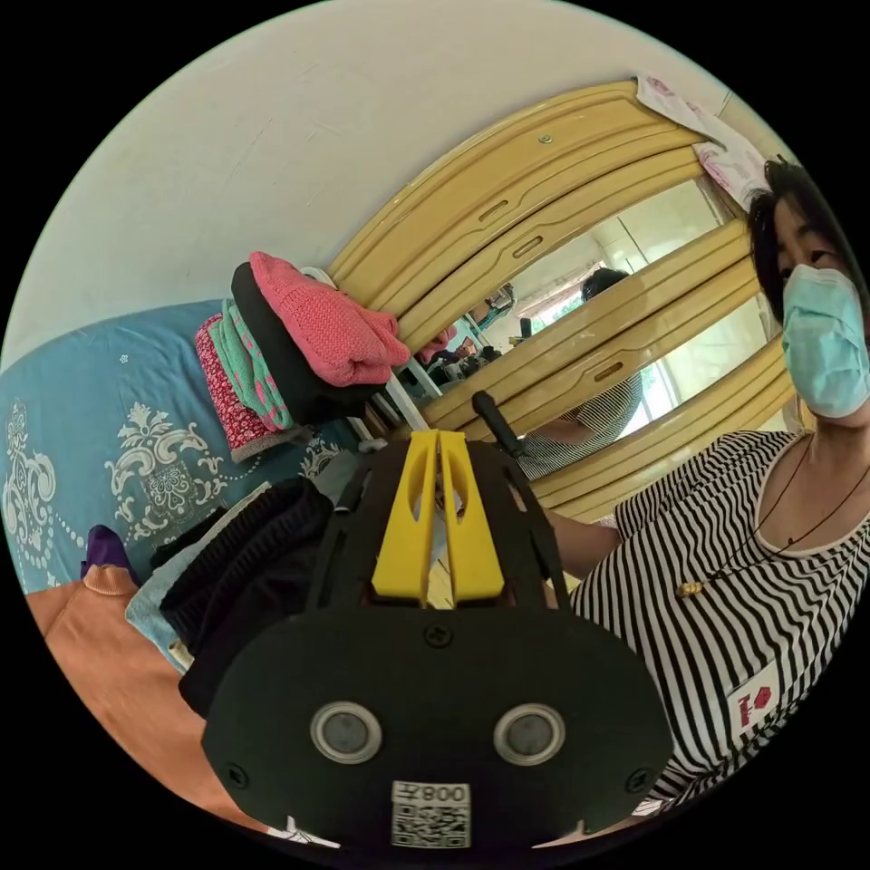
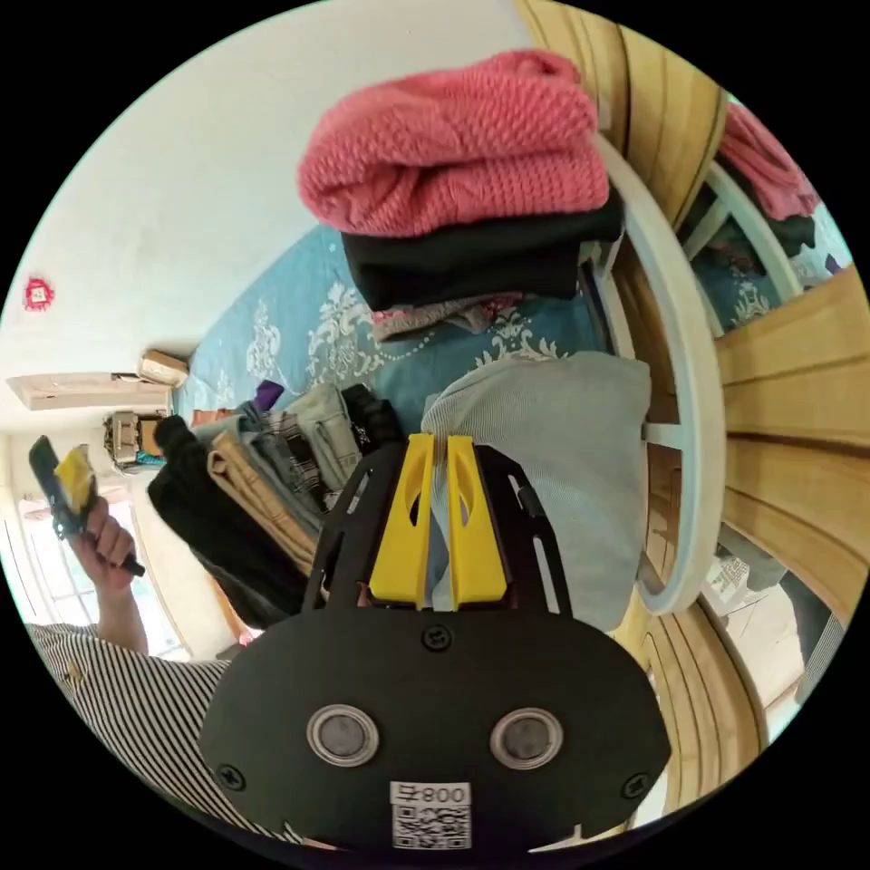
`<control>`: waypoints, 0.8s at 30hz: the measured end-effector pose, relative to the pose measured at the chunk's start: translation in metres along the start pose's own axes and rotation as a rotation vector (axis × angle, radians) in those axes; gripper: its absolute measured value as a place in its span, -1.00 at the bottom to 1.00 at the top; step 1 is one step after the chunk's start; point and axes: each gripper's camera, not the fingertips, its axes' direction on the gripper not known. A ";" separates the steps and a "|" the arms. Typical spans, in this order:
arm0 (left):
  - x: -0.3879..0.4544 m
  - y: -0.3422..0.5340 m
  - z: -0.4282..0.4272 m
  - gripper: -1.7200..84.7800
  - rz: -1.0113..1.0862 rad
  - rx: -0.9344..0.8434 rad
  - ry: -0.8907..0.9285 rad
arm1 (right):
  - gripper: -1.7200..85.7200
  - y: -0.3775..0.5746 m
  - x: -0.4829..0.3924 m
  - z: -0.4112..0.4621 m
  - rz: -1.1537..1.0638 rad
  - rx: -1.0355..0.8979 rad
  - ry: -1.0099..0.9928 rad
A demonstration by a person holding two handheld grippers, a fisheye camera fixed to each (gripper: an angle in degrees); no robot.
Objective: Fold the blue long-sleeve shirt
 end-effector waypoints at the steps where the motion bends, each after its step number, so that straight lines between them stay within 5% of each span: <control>1: 0.002 -0.005 -0.009 -0.95 0.010 -0.008 0.017 | -0.91 0.017 0.000 -0.030 0.006 0.062 -0.021; 11: 0.037 -0.064 -0.061 -0.88 0.167 -0.088 0.086 | -0.92 0.152 -0.008 -0.225 0.011 0.559 -0.313; 24: 0.051 -0.255 -0.090 -0.72 0.258 0.003 0.069 | -0.92 0.262 -0.134 -0.403 -0.489 0.856 -0.321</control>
